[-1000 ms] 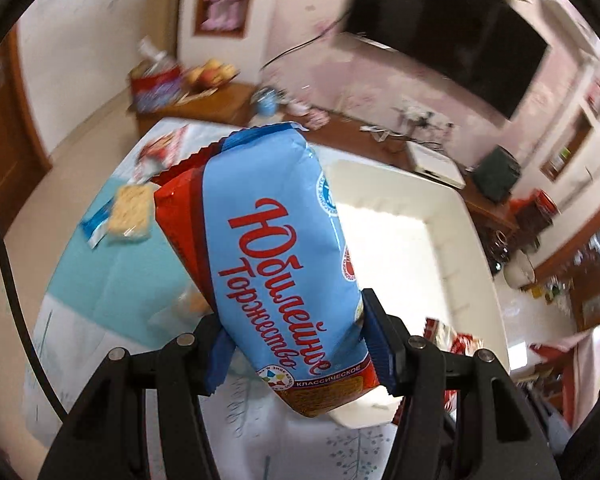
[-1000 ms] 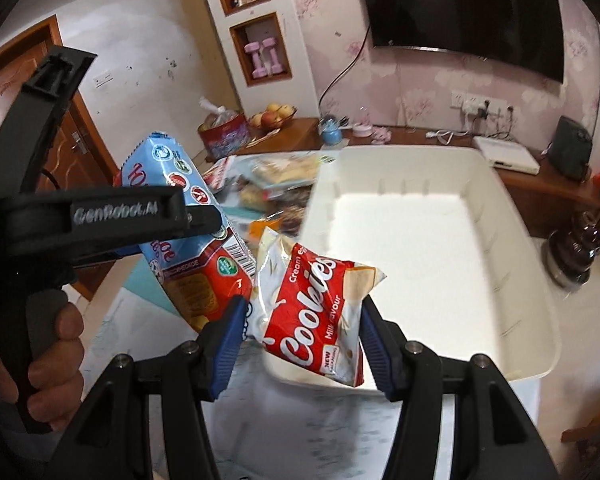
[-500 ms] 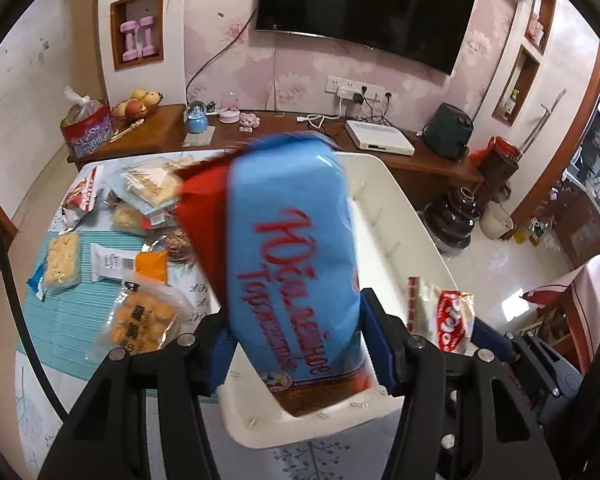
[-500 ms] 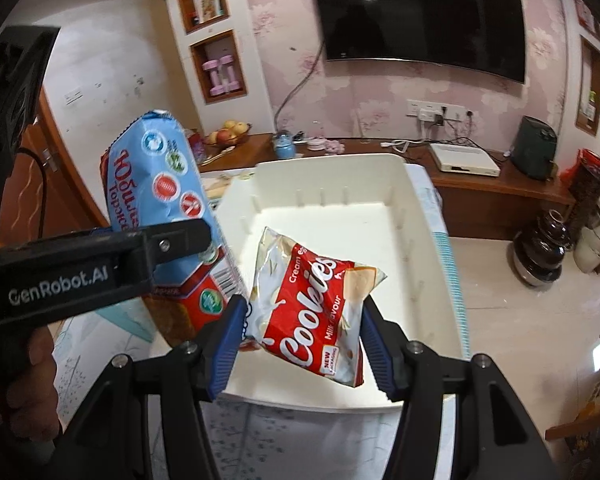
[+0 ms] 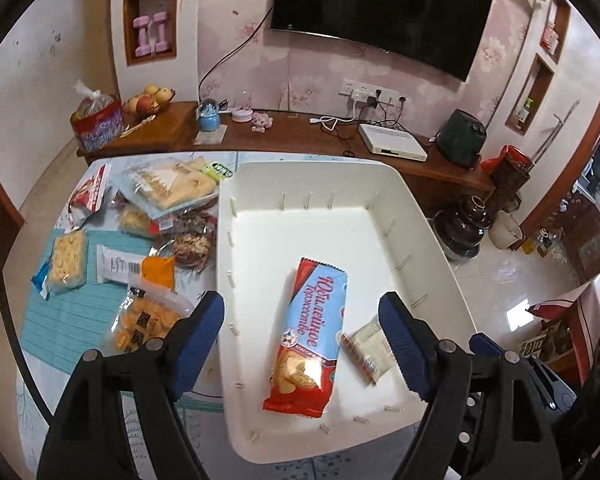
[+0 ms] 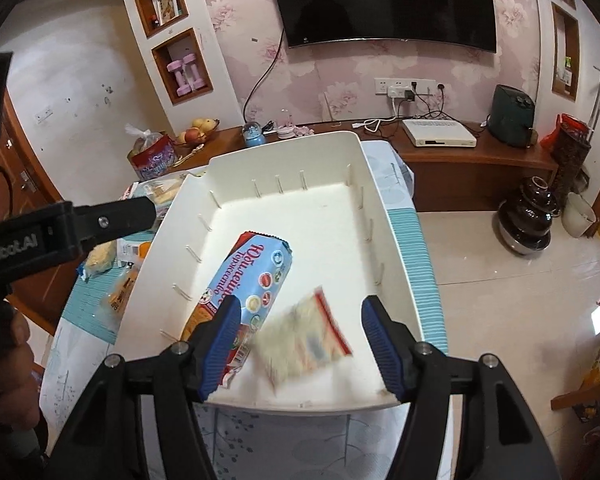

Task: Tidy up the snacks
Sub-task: 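Open both grippers to drop the biscuit pack and Cookies packet into the tray, then grasp the clear puffed-snack bag with left gripper while right grasps the round-cake pack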

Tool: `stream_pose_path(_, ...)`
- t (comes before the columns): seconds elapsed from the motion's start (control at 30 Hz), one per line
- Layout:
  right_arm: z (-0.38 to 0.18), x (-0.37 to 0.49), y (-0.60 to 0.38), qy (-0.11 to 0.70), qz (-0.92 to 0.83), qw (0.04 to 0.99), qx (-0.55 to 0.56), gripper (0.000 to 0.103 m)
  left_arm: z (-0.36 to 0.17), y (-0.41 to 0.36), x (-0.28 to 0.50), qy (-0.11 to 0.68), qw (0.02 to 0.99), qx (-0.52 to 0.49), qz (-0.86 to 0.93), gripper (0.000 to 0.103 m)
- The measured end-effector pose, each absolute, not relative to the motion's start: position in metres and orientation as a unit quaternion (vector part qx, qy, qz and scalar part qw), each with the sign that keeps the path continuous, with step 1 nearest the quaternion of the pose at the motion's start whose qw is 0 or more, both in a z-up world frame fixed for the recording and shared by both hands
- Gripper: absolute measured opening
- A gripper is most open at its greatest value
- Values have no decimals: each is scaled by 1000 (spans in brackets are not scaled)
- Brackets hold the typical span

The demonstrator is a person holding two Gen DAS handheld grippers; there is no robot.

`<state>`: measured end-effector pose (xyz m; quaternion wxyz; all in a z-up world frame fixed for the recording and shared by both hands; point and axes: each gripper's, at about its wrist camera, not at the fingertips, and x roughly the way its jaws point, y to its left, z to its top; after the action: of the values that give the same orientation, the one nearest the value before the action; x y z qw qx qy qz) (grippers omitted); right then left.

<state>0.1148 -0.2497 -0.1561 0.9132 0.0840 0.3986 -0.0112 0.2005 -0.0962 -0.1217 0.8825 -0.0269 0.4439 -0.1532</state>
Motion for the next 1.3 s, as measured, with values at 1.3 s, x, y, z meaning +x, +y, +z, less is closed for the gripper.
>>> stream_pose_path(1.3, -142, 148, -63, 394, -11, 914, 101, 63, -138, 134, 260, 482, 870, -68, -77, 79)
